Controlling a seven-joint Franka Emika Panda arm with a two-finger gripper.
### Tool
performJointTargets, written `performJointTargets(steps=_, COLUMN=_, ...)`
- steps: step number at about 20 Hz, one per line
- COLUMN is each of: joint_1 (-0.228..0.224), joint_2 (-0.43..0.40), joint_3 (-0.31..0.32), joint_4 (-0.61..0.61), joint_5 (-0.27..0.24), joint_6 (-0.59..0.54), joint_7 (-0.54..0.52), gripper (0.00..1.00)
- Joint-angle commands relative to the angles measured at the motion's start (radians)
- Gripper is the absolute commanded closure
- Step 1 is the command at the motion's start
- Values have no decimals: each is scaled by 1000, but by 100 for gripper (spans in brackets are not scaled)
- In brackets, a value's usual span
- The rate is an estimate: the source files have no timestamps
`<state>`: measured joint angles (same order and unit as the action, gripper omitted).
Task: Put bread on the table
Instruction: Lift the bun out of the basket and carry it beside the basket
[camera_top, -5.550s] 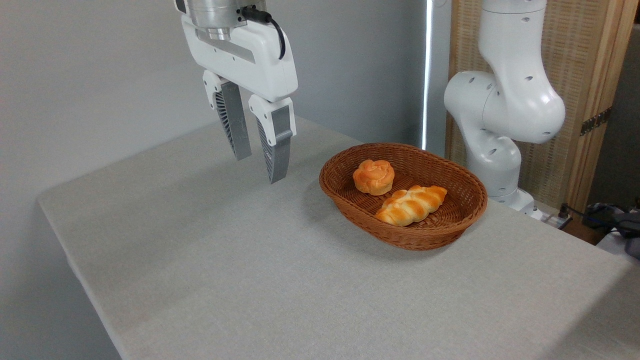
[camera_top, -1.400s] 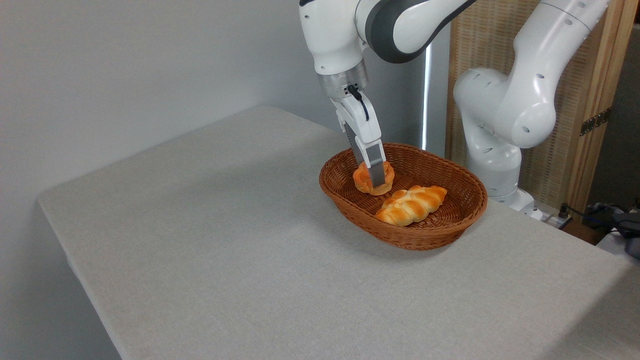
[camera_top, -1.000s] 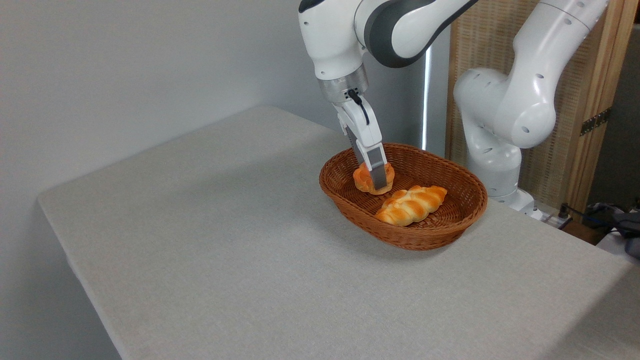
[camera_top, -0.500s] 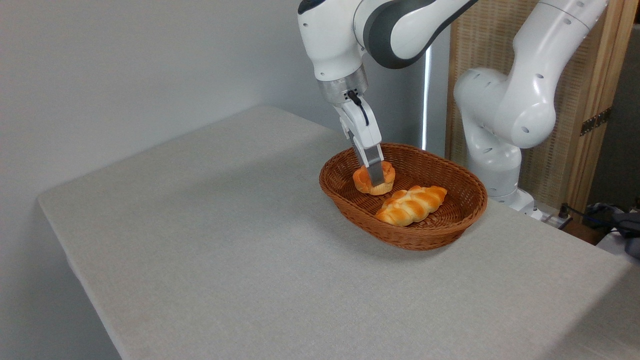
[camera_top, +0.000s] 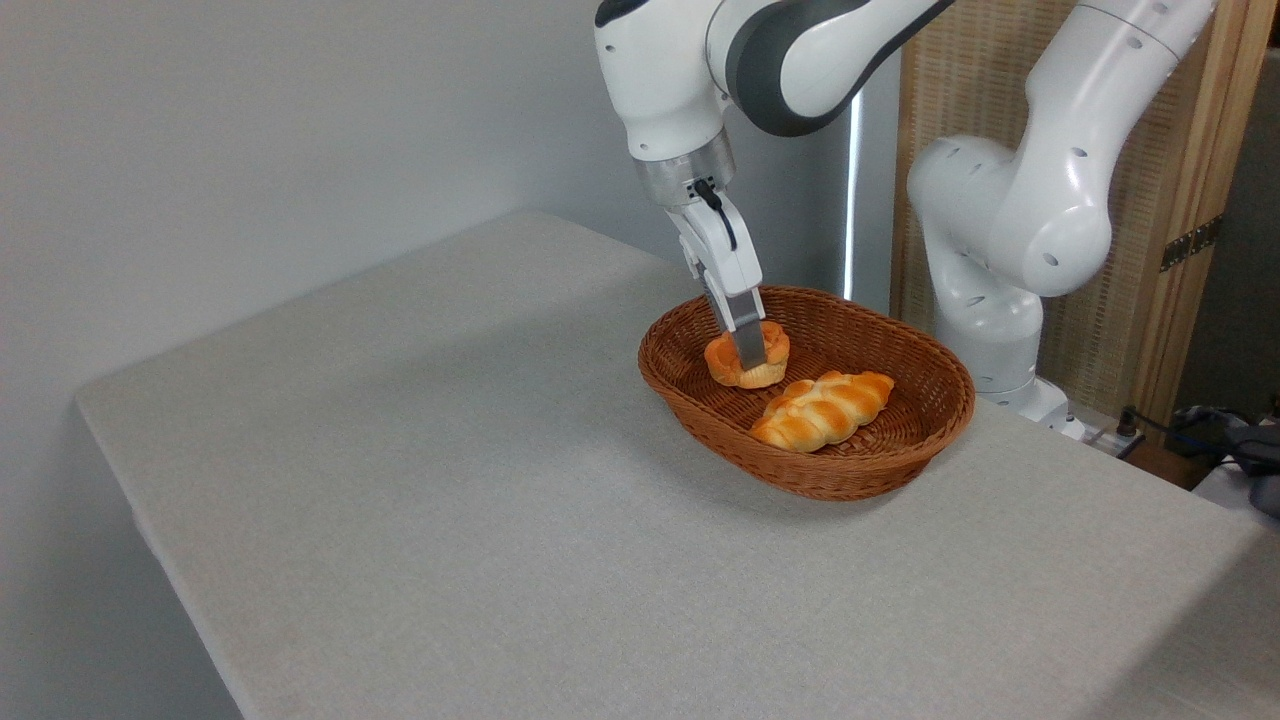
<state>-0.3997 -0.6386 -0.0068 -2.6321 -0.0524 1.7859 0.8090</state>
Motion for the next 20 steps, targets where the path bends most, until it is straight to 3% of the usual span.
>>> performJointTargets(steps=1, joint_1=-8, joint_2=42, joint_3=21, joint_4=93, joint_5=-4, joint_6=-31, joint_7=-10, gripper=51)
performJointTargets(steps=4, joint_1=-2, joint_2=65, joint_3=36, joint_4=155, joint_5=-4, joint_6=-33, joint_7=-10, gripper=51)
performJointTargets(steps=10, joint_1=-14, joint_2=112, joint_3=169, joint_4=329, joint_5=-9, joint_6=-46, joint_7=2, gripper=51)
performJointTargets(steps=16, joint_1=-88, joint_2=210, joint_3=313, joint_4=466, joint_5=-46, joint_6=-23, joint_7=35, gripper=51)
performJointTargets(steps=20, joint_1=-91, joint_2=278, joint_3=324, joint_4=485, joint_5=-49, joint_6=102, joint_7=36, gripper=50)
